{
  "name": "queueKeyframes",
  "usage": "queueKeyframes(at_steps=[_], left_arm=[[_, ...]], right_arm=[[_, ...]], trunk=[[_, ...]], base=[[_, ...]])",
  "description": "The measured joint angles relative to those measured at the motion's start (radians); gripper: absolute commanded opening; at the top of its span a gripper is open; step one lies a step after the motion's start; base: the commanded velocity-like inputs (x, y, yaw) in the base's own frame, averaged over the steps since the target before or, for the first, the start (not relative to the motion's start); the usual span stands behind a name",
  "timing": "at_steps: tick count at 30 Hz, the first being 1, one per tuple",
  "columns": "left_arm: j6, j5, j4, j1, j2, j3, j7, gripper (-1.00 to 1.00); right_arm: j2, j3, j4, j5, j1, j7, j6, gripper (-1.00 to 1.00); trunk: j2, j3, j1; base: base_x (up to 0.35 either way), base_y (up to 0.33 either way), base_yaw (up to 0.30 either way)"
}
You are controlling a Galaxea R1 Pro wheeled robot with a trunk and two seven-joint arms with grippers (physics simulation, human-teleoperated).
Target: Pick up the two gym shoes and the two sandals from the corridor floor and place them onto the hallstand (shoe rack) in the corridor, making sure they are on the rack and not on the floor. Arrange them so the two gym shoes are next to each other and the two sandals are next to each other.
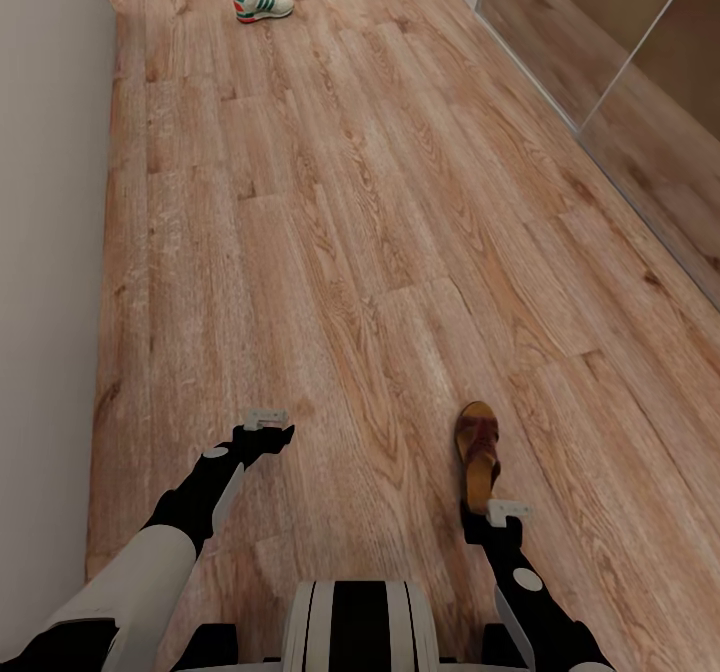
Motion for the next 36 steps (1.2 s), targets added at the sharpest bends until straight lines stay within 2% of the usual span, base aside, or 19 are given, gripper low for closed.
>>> queueKeyframes(at_steps=[33,36], left_arm=[[-0.005,-0.001,-0.002,0.016,0.013,-0.003,0.002,1.0],[-0.005,-0.002,-0.001,0.017,0.013,-0.003,0.002,1.0]], right_arm=[[0.0,0.002,0.001,0.004,0.0,0.001,-0.002,-1.0],[0.0,0.003,0.002,0.004,0.0,0.002,-0.002,-1.0]], trunk=[[0.0,0.0,0.0],[0.001,0.011,-0.001]], base=[[0.0,0.0,0.0],[0.0,0.0,0.0]])
